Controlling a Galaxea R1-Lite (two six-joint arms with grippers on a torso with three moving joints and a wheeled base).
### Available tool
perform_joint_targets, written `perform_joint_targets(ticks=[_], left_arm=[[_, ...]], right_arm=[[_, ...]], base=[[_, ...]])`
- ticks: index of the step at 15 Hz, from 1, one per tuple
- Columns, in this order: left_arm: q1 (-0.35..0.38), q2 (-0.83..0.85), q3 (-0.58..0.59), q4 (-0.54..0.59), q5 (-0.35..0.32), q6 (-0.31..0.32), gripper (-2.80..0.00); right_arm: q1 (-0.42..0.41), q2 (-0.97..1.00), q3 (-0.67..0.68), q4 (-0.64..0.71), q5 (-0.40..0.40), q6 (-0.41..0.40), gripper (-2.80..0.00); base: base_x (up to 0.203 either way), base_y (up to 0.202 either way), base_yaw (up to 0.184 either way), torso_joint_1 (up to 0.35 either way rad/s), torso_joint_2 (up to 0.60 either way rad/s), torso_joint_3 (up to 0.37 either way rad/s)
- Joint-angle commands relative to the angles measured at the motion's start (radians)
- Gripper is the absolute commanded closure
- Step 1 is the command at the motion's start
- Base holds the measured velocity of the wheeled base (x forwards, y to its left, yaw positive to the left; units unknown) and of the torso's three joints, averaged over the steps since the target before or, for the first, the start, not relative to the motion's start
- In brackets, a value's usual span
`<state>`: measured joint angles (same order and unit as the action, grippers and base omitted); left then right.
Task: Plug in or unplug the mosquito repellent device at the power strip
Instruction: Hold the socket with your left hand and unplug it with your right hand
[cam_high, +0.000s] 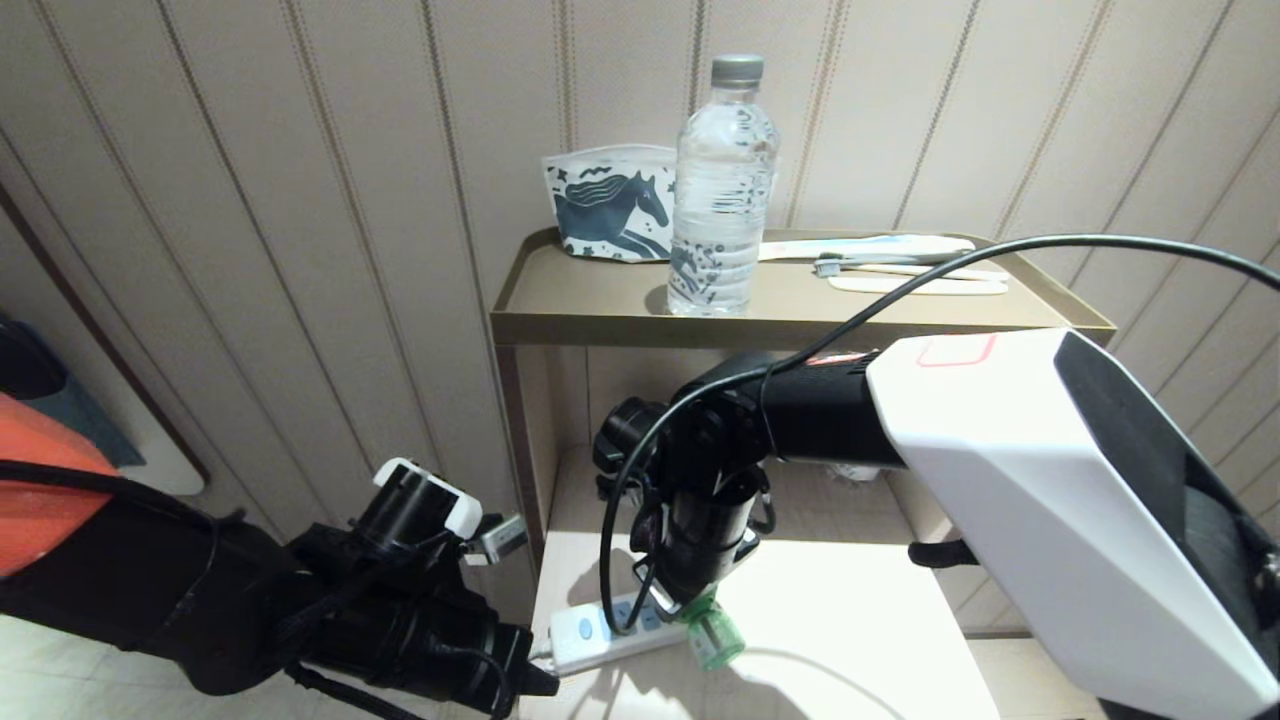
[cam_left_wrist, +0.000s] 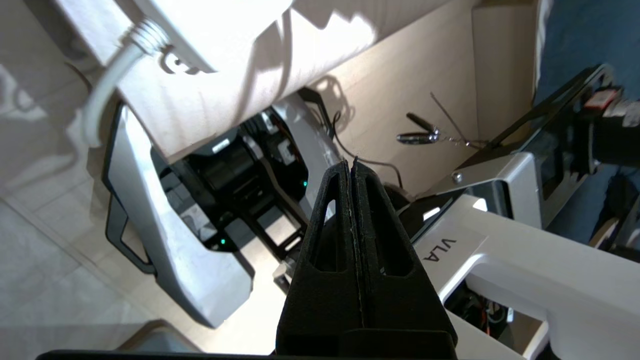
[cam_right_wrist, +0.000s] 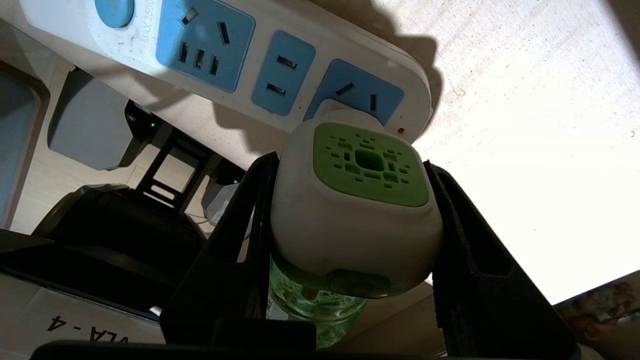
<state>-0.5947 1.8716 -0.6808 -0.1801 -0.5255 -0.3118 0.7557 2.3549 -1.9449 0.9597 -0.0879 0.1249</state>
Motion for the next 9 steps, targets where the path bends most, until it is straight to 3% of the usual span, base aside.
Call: perform_joint_targets(ticks=[1,5,9], left_arm=[[-0.018,0.044,-0.014,-0.001,-0.001,-0.003,0.0],[-0.041,0.055,-0.055,0.0,0.021,-0.02,0.0],[-0.048,0.096,-0.103,-0.005,0.179,-0.019,0.0]], right_arm=[[0.001,0.003,0.0,0.005,0.0,0.001,0.0],[0.001,0.001,0.0,0.005,0.0,0.001,0.0],[0.001,-0.002,0.0,0.005,0.0,0.001,0.0]], base=[[0.0,0.0,0.0,0.0,0.0,0.0],[0.0,0.0,0.0,0.0,0.0,0.0],[0.0,0.0,0.0,0.0,0.0,0.0]])
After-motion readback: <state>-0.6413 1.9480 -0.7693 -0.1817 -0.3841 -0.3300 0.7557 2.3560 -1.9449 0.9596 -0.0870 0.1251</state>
